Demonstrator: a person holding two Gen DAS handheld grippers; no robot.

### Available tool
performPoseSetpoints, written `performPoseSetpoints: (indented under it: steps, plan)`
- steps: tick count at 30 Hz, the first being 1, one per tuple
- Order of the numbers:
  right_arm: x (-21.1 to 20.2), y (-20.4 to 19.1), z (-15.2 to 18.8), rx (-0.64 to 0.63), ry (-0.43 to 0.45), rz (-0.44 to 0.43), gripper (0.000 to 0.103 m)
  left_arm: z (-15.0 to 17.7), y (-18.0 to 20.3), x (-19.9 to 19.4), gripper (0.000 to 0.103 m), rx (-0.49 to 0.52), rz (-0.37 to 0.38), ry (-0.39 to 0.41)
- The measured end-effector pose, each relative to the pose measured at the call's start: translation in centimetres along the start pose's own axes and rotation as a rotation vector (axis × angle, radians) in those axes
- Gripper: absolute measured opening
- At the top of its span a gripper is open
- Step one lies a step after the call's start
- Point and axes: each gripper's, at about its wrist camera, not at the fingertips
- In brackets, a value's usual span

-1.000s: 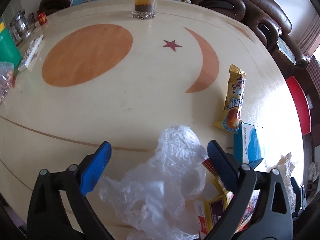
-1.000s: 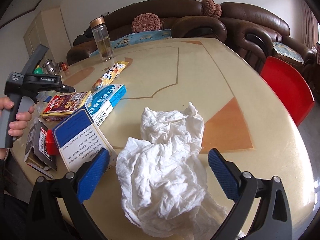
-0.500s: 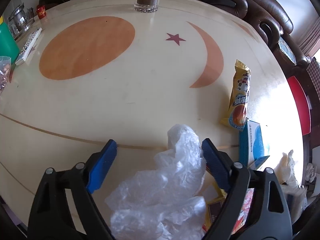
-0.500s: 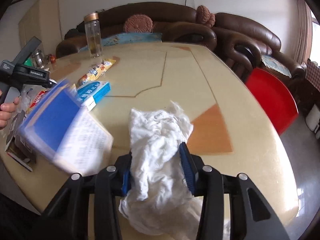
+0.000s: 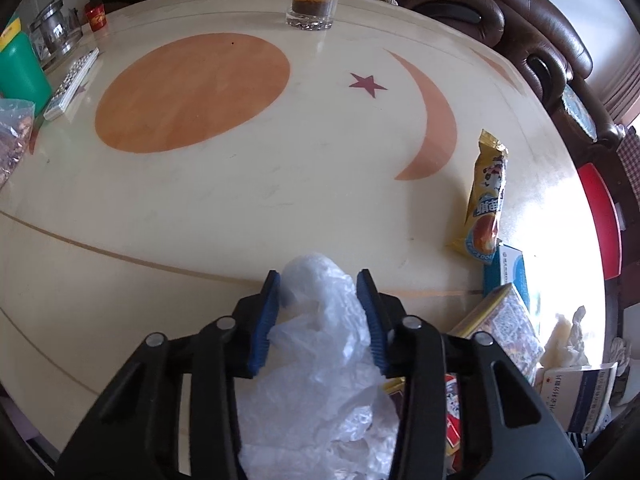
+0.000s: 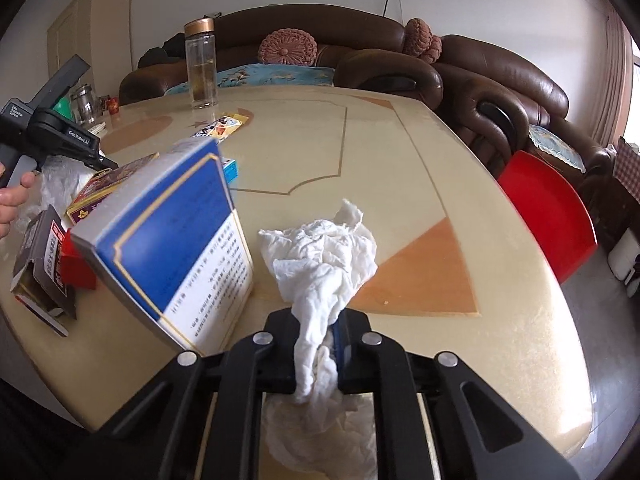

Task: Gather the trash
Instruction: 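Close the left tool on the plastic bag while the right tool grasps the tissue, then lift the bag and tissue and carry both tools over the pink bin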

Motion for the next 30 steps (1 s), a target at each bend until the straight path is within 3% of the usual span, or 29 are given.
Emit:
performPoseSetpoints:
  steps: [16, 30]
  plan:
    - [-1.1, 1.1, -0.5, 0.040, 0.046, 0.062, 0.011, 0.4, -0.8, -2.7, 0.033, -0.001, -0.026, 0.077]
    - [-3.8, 2.0, -1.7, 0.051, 0.115, 0.109, 0.011, 1.6, 1.4, -8.3, 0.033, 0.056, -0.132, 0.220]
Point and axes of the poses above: each gripper's, at about its wrist camera, not at the fingertips, and x roughly the way its jaws point, y to its right, z to its underside, and after that the axes turned 3 degrees about z, right-handed
